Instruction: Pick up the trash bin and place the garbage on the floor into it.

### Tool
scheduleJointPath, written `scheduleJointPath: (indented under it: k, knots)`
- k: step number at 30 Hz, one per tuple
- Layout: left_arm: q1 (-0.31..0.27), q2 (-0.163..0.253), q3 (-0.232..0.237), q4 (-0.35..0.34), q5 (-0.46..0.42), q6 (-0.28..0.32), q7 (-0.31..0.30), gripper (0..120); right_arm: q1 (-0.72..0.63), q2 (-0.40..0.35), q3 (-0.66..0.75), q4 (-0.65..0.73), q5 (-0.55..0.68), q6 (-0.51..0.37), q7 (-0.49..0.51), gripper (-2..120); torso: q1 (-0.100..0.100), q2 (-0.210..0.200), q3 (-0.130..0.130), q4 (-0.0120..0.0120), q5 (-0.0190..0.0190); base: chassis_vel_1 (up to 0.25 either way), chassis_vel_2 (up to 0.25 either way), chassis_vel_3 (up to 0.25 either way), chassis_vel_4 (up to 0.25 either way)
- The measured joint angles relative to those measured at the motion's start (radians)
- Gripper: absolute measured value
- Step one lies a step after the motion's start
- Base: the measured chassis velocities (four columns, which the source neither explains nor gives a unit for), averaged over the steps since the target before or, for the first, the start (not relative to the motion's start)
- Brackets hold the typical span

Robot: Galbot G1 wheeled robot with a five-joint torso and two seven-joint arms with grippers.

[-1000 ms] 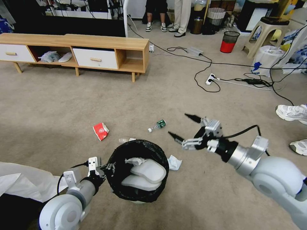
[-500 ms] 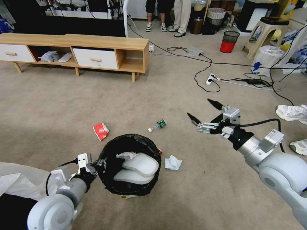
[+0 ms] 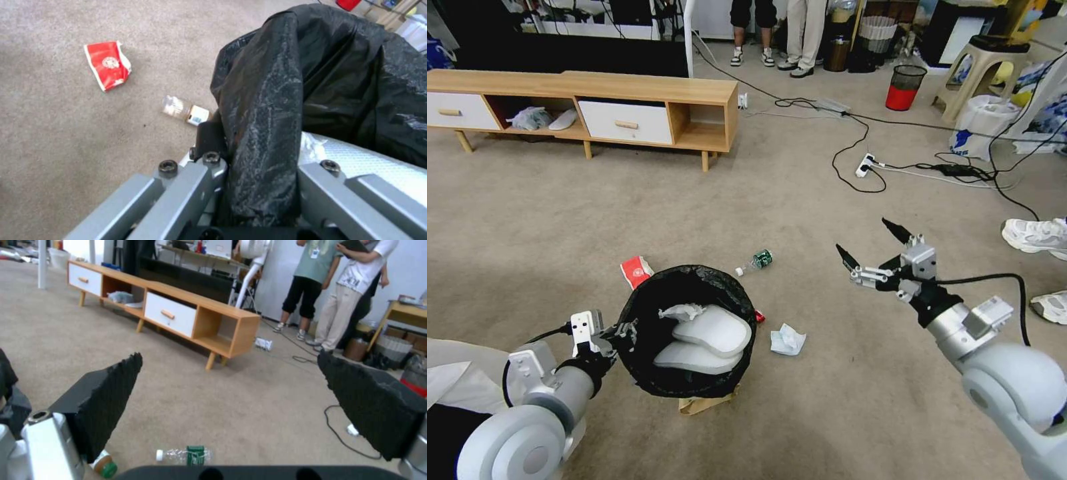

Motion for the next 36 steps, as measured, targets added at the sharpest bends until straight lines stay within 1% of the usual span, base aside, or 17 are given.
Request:
scheduleJointPath:
  k: [7, 13, 22, 25, 28, 30, 36]
  knots:
    - [0.009, 0.001, -0.015, -0.016, 0.012, 0.009, 0.003, 0, -0.040, 0.044, 0.017, 0.017, -0.040, 0.004, -0.007, 100, 0.000, 0.000, 0.000, 0.0001, 0.0000, 0.000, 0.000, 0.000, 0.000]
    - [0.013, 0.002, -0.017, -0.024, 0.010, 0.012, 0.003, 0, -0.069, 0.054, 0.032, 0.028, -0.067, 0.014, -0.015, 100, 0.000, 0.000, 0.000, 0.0001, -0.0001, 0.000, 0.000, 0.000, 0.000]
    - [0.021, 0.018, -0.019, -0.030, 0.006, 0.015, 0.002, 0, -0.096, 0.076, 0.060, 0.038, -0.109, 0.027, -0.024, 100, 0.000, 0.000, 0.000, 0.0001, -0.0001, 0.000, 0.000, 0.000, 0.000]
    - [0.029, 0.031, -0.011, -0.036, -0.009, 0.017, 0.000, 0, -0.142, 0.114, 0.106, 0.051, -0.194, 0.054, -0.036, 100, 0.000, 0.000, 0.000, 0.0002, 0.0000, 0.000, 0.000, 0.000, 0.000]
    - [0.027, 0.034, -0.011, -0.036, -0.013, 0.017, -0.001, 0, -0.160, 0.122, 0.122, 0.054, -0.213, 0.065, -0.045, 100, 0.000, 0.000, 0.000, 0.0001, -0.0001, 0.000, 0.000, 0.000, 0.000]
    - [0.025, 0.039, -0.011, -0.039, -0.025, 0.019, -0.006, 0, -0.197, 0.137, 0.152, 0.058, -0.247, 0.084, -0.062, 100, 0.000, 0.000, 0.000, -0.0001, 0.0001, 0.000, 0.000, 0.000, 0.000]
    - [0.025, 0.043, -0.011, -0.040, -0.026, 0.020, -0.006, 0, -0.239, 0.167, 0.184, 0.071, -0.277, 0.092, -0.072, 100, 0.000, 0.000, 0.000, 0.0001, 0.0000, 0.000, 0.000, 0.000, 0.000]
